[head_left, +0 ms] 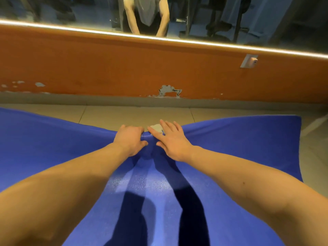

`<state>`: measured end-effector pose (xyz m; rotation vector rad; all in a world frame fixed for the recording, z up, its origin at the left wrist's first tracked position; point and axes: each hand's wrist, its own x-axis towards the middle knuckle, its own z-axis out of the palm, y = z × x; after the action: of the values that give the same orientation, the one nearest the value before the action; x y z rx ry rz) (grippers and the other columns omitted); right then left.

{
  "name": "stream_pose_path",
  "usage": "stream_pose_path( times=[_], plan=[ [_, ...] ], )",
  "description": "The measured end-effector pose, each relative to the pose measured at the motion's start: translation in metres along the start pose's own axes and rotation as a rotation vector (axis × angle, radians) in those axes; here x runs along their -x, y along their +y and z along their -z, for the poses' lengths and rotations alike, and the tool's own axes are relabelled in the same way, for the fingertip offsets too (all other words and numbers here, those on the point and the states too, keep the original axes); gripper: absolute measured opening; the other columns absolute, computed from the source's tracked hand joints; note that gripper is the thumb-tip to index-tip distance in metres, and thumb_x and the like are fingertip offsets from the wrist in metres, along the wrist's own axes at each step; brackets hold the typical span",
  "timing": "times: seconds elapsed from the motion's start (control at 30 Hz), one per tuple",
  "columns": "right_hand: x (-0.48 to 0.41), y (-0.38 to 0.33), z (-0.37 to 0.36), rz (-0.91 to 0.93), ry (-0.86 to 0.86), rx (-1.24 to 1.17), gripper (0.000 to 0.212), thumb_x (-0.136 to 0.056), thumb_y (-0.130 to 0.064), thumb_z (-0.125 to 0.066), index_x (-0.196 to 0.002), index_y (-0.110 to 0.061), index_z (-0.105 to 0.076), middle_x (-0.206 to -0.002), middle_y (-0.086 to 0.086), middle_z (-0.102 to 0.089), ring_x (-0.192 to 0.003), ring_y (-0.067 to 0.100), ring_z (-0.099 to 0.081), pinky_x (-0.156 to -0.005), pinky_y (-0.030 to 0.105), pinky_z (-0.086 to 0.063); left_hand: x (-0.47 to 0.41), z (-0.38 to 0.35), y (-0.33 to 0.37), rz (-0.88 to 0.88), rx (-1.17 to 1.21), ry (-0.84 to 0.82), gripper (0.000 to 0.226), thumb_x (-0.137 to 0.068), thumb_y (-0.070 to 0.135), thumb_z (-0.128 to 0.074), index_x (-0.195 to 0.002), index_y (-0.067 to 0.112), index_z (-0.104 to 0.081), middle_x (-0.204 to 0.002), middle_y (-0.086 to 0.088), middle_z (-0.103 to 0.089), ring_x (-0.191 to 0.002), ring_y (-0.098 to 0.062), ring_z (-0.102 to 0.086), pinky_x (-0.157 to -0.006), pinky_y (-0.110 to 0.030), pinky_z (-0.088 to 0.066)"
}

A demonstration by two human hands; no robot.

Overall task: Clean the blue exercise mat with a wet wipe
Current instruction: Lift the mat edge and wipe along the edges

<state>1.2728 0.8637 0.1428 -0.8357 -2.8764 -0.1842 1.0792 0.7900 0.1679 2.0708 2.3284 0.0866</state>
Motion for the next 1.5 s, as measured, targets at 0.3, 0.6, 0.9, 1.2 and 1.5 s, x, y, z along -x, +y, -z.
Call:
stream_pose_path(
  times=[0.3, 0.6, 0.9, 1.2, 1.5],
  plan=[
    [0.013, 0.027, 0.002, 0.103, -0.025, -0.149, 0.041, -0.107, -0.025, -0.035, -0.147, -0.013, -0.040, -0.148, 0.008, -0.049, -0.127, 0.032, -0.050, -0.110, 0.044, -0.034, 0.004, -0.005, 0.005, 0.040, -0.008, -0.007, 0.029, -0.093, 0.050, -0.062, -0.089, 0.024, -0.051, -0.074, 0.005, -0.055, -0.074, -0.023, -0.049, -0.087, -0.032, -0.034],
    [0.046, 0.075, 0.010, -0.148, 0.141, -0.222, 0.036, -0.095, 0.003, -0.050, -0.128, -0.010, -0.057, -0.132, 0.010, -0.060, -0.117, 0.036, -0.056, -0.098, 0.045, -0.047, 0.006, -0.002, 0.015, 0.064, 0.009, 0.025, 0.027, -0.096, 0.045, -0.060, -0.088, 0.022, -0.049, -0.068, 0.006, -0.048, -0.073, -0.023, -0.049, -0.088, -0.031, -0.034],
    [0.040, 0.060, -0.001, 0.041, 0.167, -0.167, 0.079, -0.075, 0.028, -0.053, -0.146, -0.006, -0.051, -0.152, 0.015, -0.048, -0.142, 0.034, -0.043, -0.121, 0.044, -0.030, 0.009, -0.001, 0.003, 0.083, 0.000, 0.023, 0.036, -0.097, 0.047, -0.056, -0.075, 0.027, -0.035, -0.064, 0.003, -0.052, -0.065, -0.020, -0.044, -0.090, -0.031, -0.033],
    [0.057, 0.094, 0.008, -0.156, 0.180, -0.195, 0.064, -0.067, 0.026, -0.045, -0.120, -0.007, -0.059, -0.121, 0.008, -0.061, -0.109, 0.039, -0.055, -0.089, 0.052, -0.050, 0.003, 0.000, 0.016, 0.034, -0.009, 0.039, 0.034, -0.096, 0.047, -0.058, -0.080, 0.021, -0.043, -0.062, 0.002, -0.050, -0.061, -0.020, -0.044, -0.093, -0.031, -0.034],
    [0.010, 0.024, -0.012, 0.039, 0.249, -0.276, 0.035, -0.099, -0.010, -0.054, -0.135, -0.014, -0.056, -0.113, 0.008, -0.060, -0.101, 0.033, -0.053, -0.098, 0.047, -0.041, 0.006, -0.007, 0.008, 0.042, 0.048, 0.084, 0.035, -0.092, 0.044, -0.064, -0.075, 0.025, -0.040, -0.064, 0.007, -0.050, -0.065, -0.022, -0.045, -0.079, -0.030, -0.026]
  ],
)
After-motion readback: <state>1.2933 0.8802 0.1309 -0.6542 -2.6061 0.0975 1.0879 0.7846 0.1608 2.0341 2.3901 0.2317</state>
